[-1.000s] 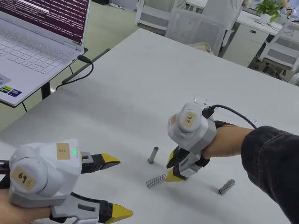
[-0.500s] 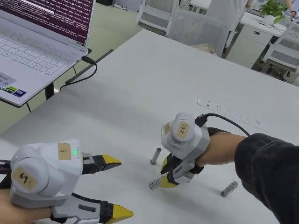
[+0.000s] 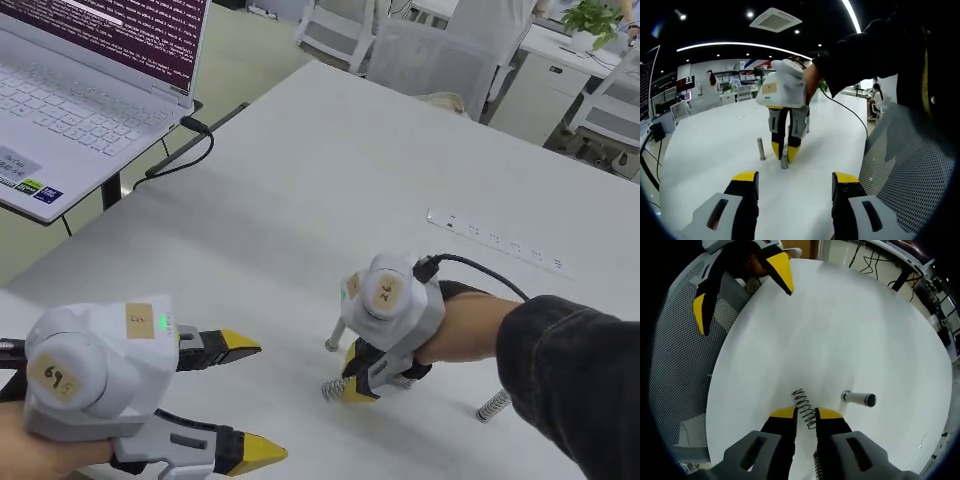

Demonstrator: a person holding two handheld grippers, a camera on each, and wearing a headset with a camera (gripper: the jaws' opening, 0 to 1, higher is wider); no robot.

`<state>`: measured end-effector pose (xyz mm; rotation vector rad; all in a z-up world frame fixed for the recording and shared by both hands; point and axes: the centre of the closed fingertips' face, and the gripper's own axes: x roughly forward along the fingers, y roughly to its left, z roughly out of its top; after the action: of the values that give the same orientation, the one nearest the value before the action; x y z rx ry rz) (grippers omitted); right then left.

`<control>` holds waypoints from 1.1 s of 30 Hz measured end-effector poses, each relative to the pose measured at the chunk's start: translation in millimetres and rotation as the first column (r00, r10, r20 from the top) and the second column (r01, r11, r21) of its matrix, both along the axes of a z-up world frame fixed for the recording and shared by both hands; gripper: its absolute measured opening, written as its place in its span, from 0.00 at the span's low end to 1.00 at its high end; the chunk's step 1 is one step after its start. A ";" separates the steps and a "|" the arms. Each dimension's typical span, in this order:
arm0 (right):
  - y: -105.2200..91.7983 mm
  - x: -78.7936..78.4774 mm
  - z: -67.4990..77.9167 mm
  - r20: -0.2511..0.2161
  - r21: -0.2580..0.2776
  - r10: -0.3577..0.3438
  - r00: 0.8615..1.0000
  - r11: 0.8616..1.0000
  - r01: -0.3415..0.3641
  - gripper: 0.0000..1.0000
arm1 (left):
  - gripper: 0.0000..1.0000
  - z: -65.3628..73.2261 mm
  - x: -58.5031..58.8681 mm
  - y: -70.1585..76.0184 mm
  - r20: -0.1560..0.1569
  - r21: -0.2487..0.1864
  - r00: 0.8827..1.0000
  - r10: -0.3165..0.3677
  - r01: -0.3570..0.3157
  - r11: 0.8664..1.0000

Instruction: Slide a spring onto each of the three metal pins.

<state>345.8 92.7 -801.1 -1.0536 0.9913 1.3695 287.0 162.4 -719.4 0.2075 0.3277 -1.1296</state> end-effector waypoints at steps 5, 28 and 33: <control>0.2 1.2 -0.5 0.015 -0.005 0.001 1.000 1.000 -0.001 0.10 | 0.54 0.4 0.5 0.0 0.001 -0.003 1.000 0.001 -0.001 1.000; 48.2 -46.6 61.4 -0.036 0.110 0.035 0.999 0.993 -0.031 0.09 | 0.34 10.5 2.5 -1.1 0.044 0.032 0.999 -0.030 0.028 0.999; 58.3 -55.0 70.9 -0.024 0.122 0.058 0.998 0.991 -0.054 0.09 | 0.22 13.7 -0.5 -2.7 0.060 0.036 0.997 -0.048 0.046 0.998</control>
<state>290.9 151.0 -730.1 -0.9798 0.8922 1.4753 286.5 159.7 -705.7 0.2813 0.2896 -1.1626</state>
